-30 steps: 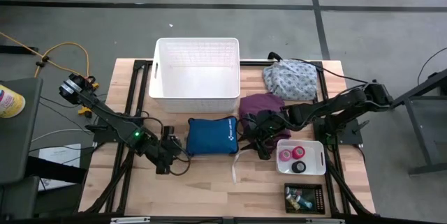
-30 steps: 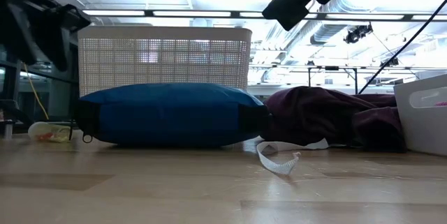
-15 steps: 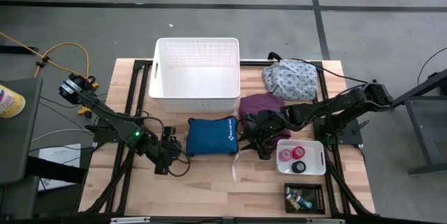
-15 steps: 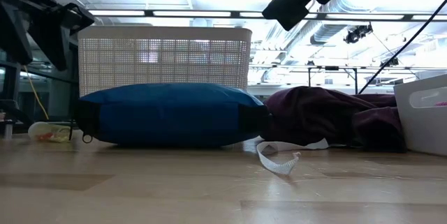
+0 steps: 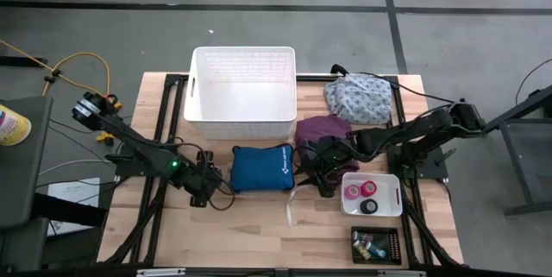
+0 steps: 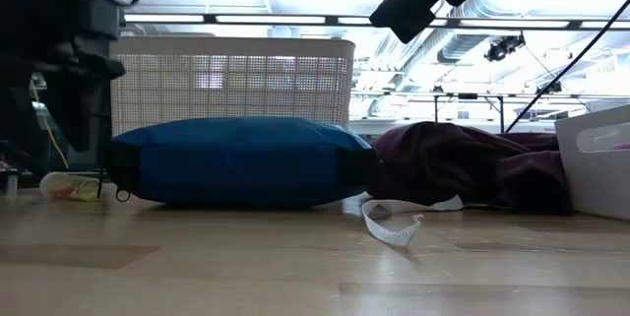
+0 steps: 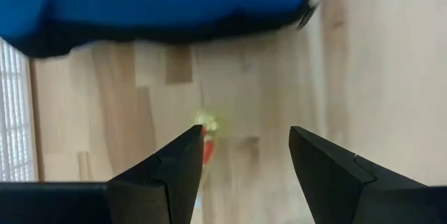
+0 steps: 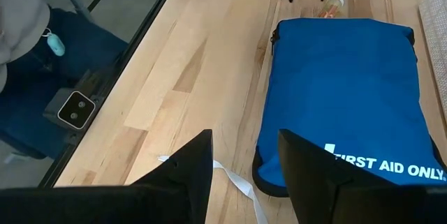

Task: Pick & Place Medicine items
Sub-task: Put the yellow pill bottle into the black bin

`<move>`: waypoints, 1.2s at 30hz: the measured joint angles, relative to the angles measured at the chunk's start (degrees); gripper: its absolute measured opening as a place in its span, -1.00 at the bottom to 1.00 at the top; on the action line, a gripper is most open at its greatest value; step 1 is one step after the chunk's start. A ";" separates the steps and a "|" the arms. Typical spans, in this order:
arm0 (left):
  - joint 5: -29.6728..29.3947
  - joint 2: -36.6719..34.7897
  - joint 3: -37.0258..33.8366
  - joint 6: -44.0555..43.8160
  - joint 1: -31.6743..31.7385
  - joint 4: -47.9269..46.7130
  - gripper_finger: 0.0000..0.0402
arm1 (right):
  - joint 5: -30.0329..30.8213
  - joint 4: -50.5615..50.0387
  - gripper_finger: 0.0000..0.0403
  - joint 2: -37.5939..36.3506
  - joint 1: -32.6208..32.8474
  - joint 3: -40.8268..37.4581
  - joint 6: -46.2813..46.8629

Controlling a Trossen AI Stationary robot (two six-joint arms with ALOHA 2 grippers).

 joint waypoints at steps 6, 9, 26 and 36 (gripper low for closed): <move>0.00 0.00 -3.44 2.65 2.54 2.27 0.01 | 0.00 0.00 -0.26 0.00 0.00 0.00 -0.01; 0.02 0.00 -4.19 4.20 3.71 2.69 0.01 | 0.00 0.00 -0.26 0.00 0.00 0.00 0.00; 4.11 2.05 -4.62 15.06 10.28 -0.49 0.01 | 0.00 0.00 -0.26 0.00 0.00 0.00 -0.01; 4.62 2.08 -4.60 15.52 11.09 -0.44 0.01 | 0.00 0.00 -0.26 0.00 0.00 0.00 -0.01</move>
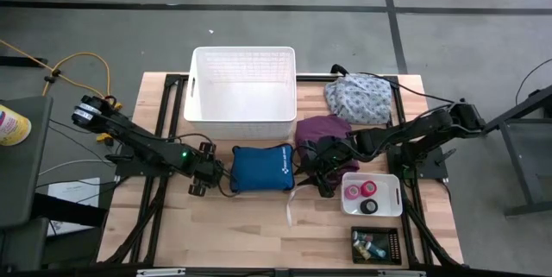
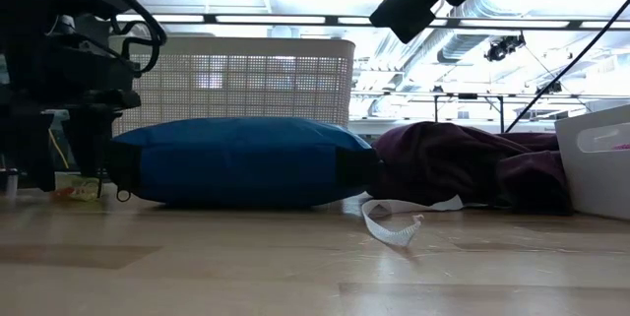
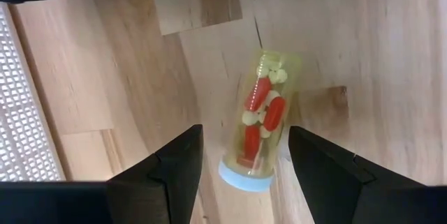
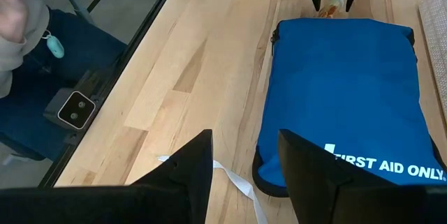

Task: Pick & Place Medicine items
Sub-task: Put the yellow pill bottle into the black bin

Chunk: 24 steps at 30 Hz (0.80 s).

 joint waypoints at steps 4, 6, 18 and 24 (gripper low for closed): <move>1.04 0.00 0.00 0.04 0.00 0.02 0.01 | 0.00 0.01 -0.26 0.00 0.00 0.00 0.01; 1.47 0.36 0.00 0.05 0.00 0.04 0.01 | 0.00 0.02 -0.26 0.00 0.00 0.00 0.01; 2.94 3.25 0.13 -0.96 0.00 0.08 0.01 | 0.00 0.02 -0.26 -0.02 0.00 0.00 0.00; 2.94 3.06 0.09 -1.03 0.00 0.10 0.01 | 0.00 0.01 -0.26 -0.02 0.00 0.00 0.01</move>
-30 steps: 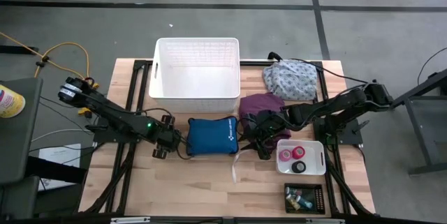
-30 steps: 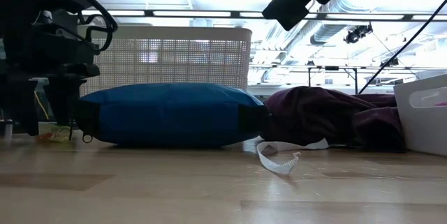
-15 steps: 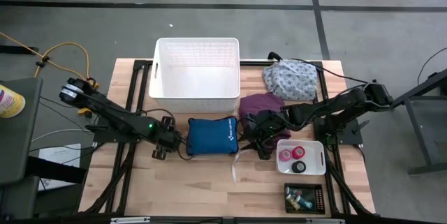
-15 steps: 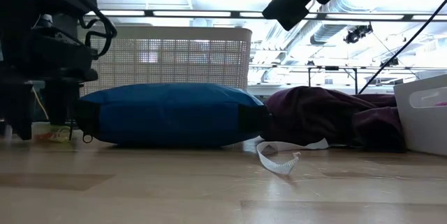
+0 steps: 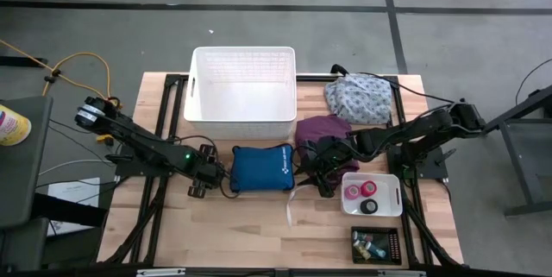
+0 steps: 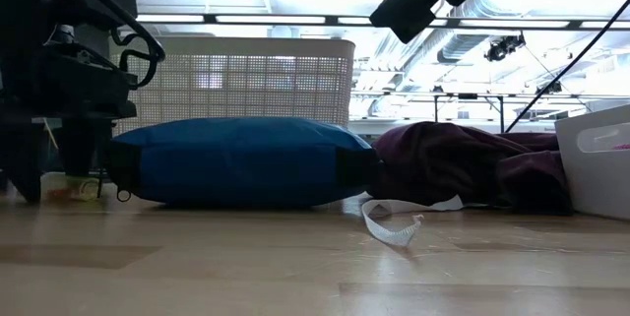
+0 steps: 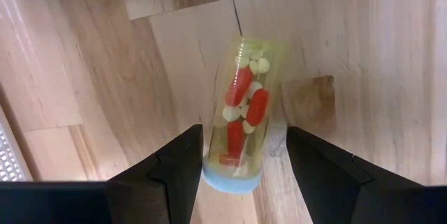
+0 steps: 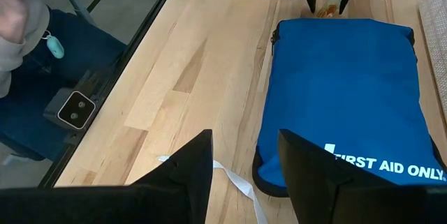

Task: Pick & Place Medicine items
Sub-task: Put the yellow pill bottle into the black bin

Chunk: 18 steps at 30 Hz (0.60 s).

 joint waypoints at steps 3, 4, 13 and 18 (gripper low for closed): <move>0.00 -0.31 -0.06 -0.09 0.00 -0.02 0.01 | 0.00 0.00 -0.26 0.00 0.02 0.00 0.00; 0.02 -0.57 -0.10 -0.10 0.00 -0.07 0.01 | 0.00 -0.01 -0.26 0.00 0.00 0.00 0.00; -0.02 -1.92 -0.11 -0.10 0.00 -0.06 0.01 | 0.00 0.01 -0.26 0.00 0.01 0.00 -0.01; -0.07 -1.92 -0.11 -0.09 0.00 -0.08 0.00 | 0.00 0.01 -0.26 0.00 0.00 0.00 0.00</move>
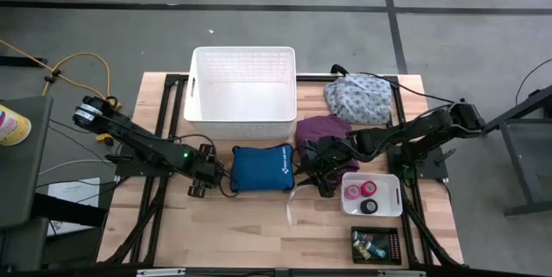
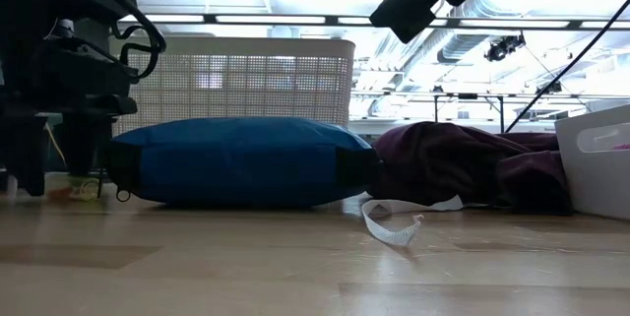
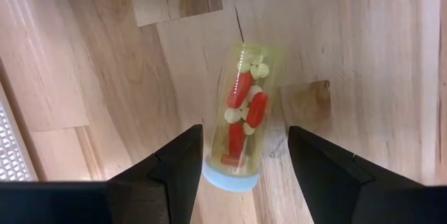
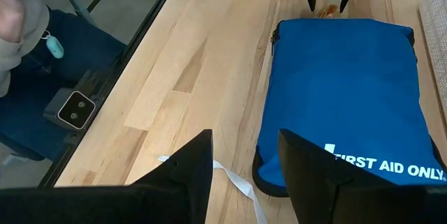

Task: Pick & Place Medicine items
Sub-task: Put the yellow pill bottle into the black bin

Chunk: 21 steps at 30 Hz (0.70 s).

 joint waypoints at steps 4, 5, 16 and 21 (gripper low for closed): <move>-0.04 0.00 0.00 0.00 0.00 0.01 -0.10 | 0.00 -0.01 -0.26 0.00 0.00 0.00 -0.01; -0.06 -0.02 0.00 0.00 0.00 0.00 -0.14 | 0.00 -0.02 -0.26 0.00 0.00 0.00 -0.01; -0.11 -0.02 0.00 0.00 0.00 -0.01 -0.42 | 0.00 -0.01 -0.26 0.00 0.01 0.00 0.00; -0.11 -0.02 0.02 0.00 0.00 -0.01 -0.43 | 0.00 -0.02 -0.26 0.00 0.02 0.00 0.00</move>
